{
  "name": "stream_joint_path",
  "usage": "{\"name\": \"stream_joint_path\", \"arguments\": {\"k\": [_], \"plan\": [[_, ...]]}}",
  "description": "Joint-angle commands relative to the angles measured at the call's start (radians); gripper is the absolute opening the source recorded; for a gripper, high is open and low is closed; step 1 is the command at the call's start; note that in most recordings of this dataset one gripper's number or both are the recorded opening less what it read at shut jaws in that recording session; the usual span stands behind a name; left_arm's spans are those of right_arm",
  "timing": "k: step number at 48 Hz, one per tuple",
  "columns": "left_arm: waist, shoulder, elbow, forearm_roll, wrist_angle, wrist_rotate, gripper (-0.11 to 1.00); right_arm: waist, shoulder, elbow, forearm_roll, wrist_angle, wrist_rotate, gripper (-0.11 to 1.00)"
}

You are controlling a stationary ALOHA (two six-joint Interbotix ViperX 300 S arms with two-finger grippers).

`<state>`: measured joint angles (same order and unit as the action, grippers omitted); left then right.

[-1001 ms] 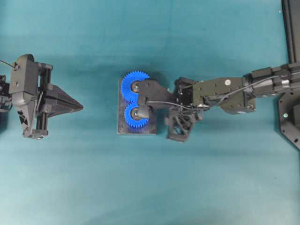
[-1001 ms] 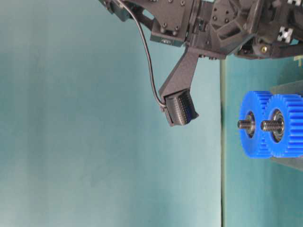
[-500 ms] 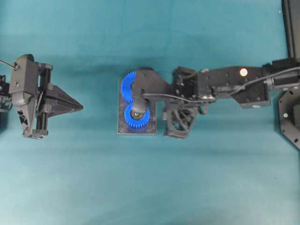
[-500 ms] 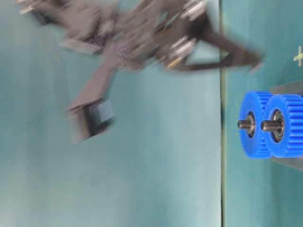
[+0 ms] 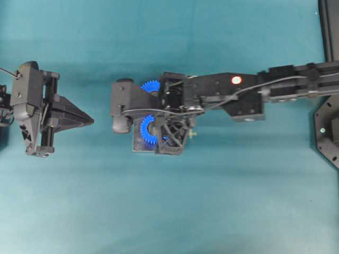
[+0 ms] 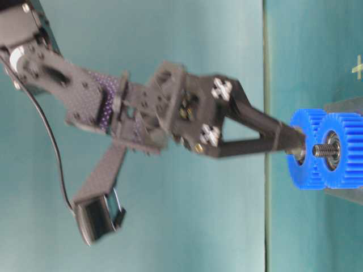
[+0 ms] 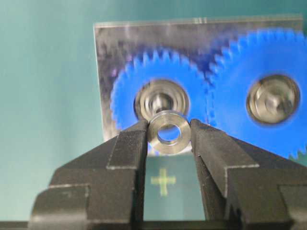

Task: Insert the washer onto the shaft.
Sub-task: 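Carry the washer left and lower it onto the lower gear's shaft, then open the right gripper and lift it off the shaft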

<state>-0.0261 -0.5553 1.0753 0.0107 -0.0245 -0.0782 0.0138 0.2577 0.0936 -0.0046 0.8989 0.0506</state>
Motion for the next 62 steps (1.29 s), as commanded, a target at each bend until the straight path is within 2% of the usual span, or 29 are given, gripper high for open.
{"name": "stream_joint_path", "arguments": {"k": [1,57,60,62], "plan": [[-0.002,-0.006,-0.018,0.003,-0.008,-0.002,0.0,0.003,-0.009,-0.032,-0.002,0.0,-0.014,0.3],[-0.002,-0.009,-0.014,0.003,-0.008,-0.002,0.0,-0.006,0.035,-0.051,0.002,0.034,0.006,0.3],[-0.002,-0.008,-0.014,0.003,-0.008,-0.002,0.0,-0.006,0.035,-0.055,0.003,0.034,0.008,0.31],[-0.002,-0.008,-0.014,0.005,-0.009,-0.002,0.0,-0.006,0.034,-0.058,0.003,0.034,0.008,0.36]]}}
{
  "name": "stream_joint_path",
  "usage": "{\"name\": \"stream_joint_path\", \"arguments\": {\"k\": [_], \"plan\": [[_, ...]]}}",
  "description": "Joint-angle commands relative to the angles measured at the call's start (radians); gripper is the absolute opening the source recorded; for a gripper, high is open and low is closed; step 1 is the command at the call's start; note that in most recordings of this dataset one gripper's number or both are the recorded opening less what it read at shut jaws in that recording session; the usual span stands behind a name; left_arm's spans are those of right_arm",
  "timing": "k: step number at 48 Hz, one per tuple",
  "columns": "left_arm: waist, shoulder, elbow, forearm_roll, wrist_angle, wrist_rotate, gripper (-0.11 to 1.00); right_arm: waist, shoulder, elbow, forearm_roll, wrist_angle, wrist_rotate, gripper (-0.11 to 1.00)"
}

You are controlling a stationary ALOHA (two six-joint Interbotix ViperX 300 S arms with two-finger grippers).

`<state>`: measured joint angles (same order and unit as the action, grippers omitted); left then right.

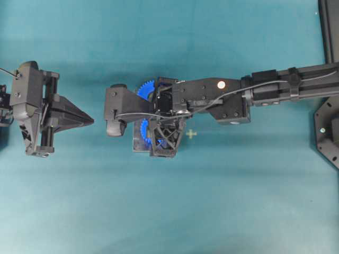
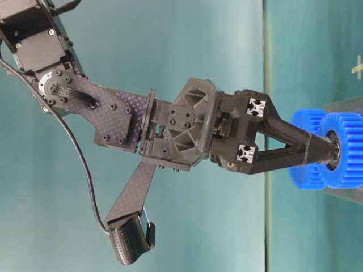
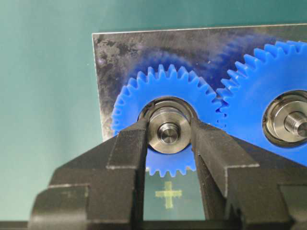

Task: Insert the washer onto the shaft.
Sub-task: 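Open the right gripper and lift it off the shaft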

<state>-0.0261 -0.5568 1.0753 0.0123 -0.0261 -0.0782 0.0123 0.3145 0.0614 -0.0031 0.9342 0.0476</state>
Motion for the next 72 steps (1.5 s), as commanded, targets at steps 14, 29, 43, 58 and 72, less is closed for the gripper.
{"name": "stream_joint_path", "arguments": {"k": [14,29,43,58,72], "plan": [[-0.002,-0.008,-0.015,0.002,-0.008,-0.002,0.0,-0.005,-0.091,-0.028,-0.003,0.014,0.011,0.83],[-0.002,-0.009,-0.011,0.002,-0.008,-0.003,0.0,-0.006,-0.247,0.086,-0.003,0.0,0.011,0.74],[-0.008,-0.008,-0.011,0.002,-0.006,0.003,0.0,0.0,-0.396,0.255,-0.003,-0.152,0.009,0.56],[-0.014,-0.009,-0.015,0.002,-0.008,0.008,0.0,0.008,-0.508,0.442,0.012,-0.39,0.012,0.28],[-0.015,-0.002,-0.023,0.002,-0.008,0.006,0.0,0.026,-0.517,0.497,0.021,-0.428,0.012,0.01]]}}
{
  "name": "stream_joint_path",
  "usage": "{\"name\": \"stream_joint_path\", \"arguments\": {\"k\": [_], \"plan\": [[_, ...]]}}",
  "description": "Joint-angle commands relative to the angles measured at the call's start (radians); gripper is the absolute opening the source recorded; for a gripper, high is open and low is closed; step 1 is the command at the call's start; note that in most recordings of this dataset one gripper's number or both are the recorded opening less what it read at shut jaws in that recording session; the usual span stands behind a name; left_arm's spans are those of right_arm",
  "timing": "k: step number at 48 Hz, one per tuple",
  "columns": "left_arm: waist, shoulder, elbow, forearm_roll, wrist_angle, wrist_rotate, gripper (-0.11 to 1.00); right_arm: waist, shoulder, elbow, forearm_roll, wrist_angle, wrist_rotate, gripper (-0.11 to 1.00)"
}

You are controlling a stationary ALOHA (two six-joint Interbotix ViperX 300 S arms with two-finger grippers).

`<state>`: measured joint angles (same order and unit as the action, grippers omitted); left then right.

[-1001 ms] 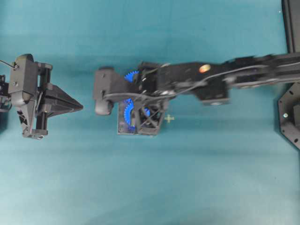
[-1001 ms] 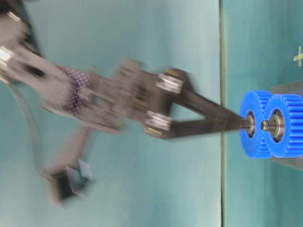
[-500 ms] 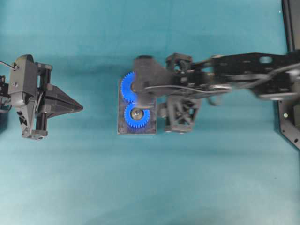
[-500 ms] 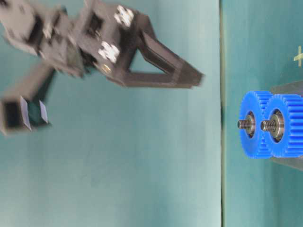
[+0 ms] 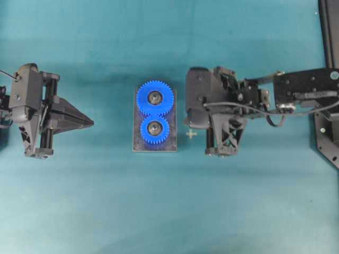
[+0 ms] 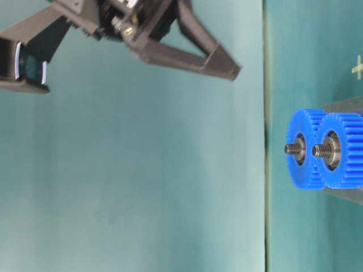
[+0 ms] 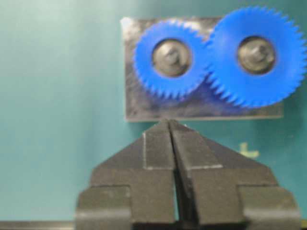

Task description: Insert the washer onto the shaft.

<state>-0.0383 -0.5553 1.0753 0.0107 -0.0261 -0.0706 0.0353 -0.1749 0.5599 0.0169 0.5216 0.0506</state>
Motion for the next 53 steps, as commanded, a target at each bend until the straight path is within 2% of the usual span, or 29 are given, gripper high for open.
{"name": "stream_joint_path", "arguments": {"k": [1,12,27,32,39,43,53], "plan": [[-0.003,-0.003,-0.023,0.005,-0.009,-0.002,0.0,0.003,-0.031,0.002,0.002,-0.02,0.008,0.01],[-0.005,-0.005,-0.02,0.003,-0.009,-0.005,0.0,-0.003,-0.071,0.074,0.003,-0.107,0.009,0.01],[-0.005,-0.005,-0.017,0.003,-0.009,0.0,0.0,-0.003,-0.155,0.247,0.003,-0.426,0.009,0.01],[-0.003,-0.008,-0.011,0.003,-0.009,-0.003,0.0,-0.003,-0.163,0.29,0.008,-0.494,0.011,0.01],[-0.003,-0.011,-0.008,0.005,-0.015,-0.006,0.0,-0.021,-0.156,0.319,0.034,-0.488,0.038,0.01],[-0.003,-0.014,-0.008,0.005,-0.025,-0.005,0.0,-0.038,-0.147,0.331,0.034,-0.486,0.061,0.01],[-0.003,-0.014,-0.008,0.003,-0.038,-0.003,0.0,-0.063,-0.141,0.35,0.034,-0.489,0.064,0.01]]}}
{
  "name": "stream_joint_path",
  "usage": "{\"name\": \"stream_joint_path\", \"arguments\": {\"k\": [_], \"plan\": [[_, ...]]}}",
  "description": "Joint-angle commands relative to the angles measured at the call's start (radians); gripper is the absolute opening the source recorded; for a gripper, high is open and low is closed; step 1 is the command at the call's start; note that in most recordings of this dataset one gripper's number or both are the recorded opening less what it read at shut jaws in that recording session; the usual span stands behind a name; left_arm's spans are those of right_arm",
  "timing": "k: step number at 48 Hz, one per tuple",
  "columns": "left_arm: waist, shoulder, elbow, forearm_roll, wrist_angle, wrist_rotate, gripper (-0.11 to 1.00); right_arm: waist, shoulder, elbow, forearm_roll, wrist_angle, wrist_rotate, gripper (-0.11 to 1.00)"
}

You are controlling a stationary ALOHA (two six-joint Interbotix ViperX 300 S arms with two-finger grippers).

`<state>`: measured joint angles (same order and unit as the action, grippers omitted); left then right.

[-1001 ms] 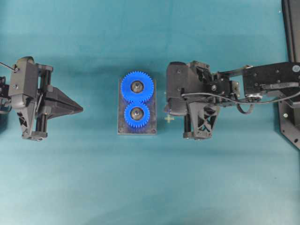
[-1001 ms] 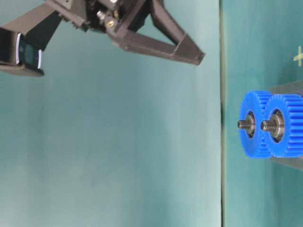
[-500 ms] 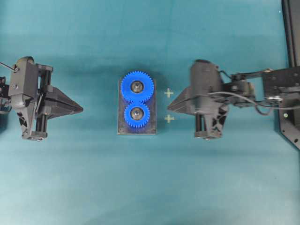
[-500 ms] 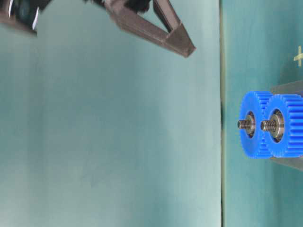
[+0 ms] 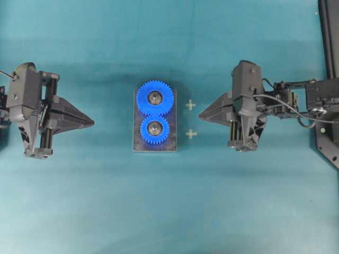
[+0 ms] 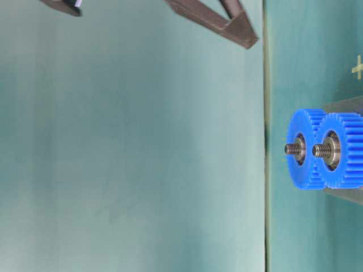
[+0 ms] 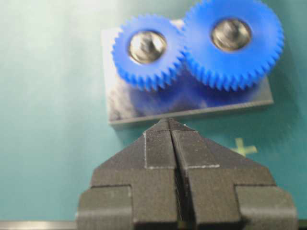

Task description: Insert the washer onto the shaft.

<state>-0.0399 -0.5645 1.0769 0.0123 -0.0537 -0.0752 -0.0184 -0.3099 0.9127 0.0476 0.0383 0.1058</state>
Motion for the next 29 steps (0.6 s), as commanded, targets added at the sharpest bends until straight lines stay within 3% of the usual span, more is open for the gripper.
{"name": "stream_joint_path", "arguments": {"k": [1,29], "plan": [[-0.002,-0.003,-0.008,0.003,-0.011,0.002,0.0,-0.011,-0.006,-0.002,0.003,-0.008,0.009,0.01],[-0.002,0.003,0.0,0.002,-0.021,0.002,0.0,-0.012,-0.006,0.046,0.003,-0.107,0.011,0.01]]}}
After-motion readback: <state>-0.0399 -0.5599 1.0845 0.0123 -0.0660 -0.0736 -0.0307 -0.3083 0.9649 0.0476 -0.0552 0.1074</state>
